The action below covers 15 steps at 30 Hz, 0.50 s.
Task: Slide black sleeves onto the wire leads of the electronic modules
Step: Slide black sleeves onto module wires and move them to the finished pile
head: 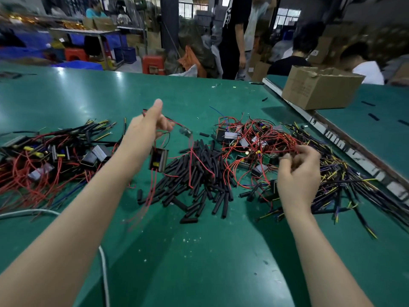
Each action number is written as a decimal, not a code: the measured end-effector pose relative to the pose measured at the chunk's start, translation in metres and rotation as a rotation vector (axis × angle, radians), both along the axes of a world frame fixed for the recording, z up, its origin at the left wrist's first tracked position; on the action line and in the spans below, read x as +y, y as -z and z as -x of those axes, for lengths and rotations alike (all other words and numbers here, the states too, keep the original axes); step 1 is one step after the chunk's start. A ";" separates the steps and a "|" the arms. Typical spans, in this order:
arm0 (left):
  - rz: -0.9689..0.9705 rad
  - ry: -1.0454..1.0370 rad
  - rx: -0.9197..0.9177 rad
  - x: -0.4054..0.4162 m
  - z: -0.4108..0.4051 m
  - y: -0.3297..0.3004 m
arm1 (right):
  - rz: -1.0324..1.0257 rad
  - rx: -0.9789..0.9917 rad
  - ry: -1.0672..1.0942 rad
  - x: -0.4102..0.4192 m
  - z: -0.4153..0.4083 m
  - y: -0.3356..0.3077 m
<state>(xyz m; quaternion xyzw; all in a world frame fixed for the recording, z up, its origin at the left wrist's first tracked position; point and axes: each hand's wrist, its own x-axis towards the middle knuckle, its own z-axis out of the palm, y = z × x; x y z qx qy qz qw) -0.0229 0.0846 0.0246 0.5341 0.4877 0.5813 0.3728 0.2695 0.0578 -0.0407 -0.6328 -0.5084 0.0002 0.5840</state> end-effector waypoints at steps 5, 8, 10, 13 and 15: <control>0.340 -0.070 0.272 0.027 0.009 -0.004 | 0.084 0.177 -0.003 0.003 -0.017 0.003; 0.416 -0.098 0.727 0.030 0.009 -0.007 | 0.146 0.174 -0.084 0.006 -0.021 0.005; 0.516 -0.055 1.010 0.031 0.009 -0.011 | 0.174 0.102 -0.101 0.008 -0.026 0.006; 0.565 -0.078 1.275 0.027 0.009 -0.010 | 0.159 -0.051 -0.082 0.009 -0.042 0.002; 0.535 -0.174 1.370 0.023 0.008 -0.004 | 0.186 -0.188 0.006 0.007 -0.056 -0.002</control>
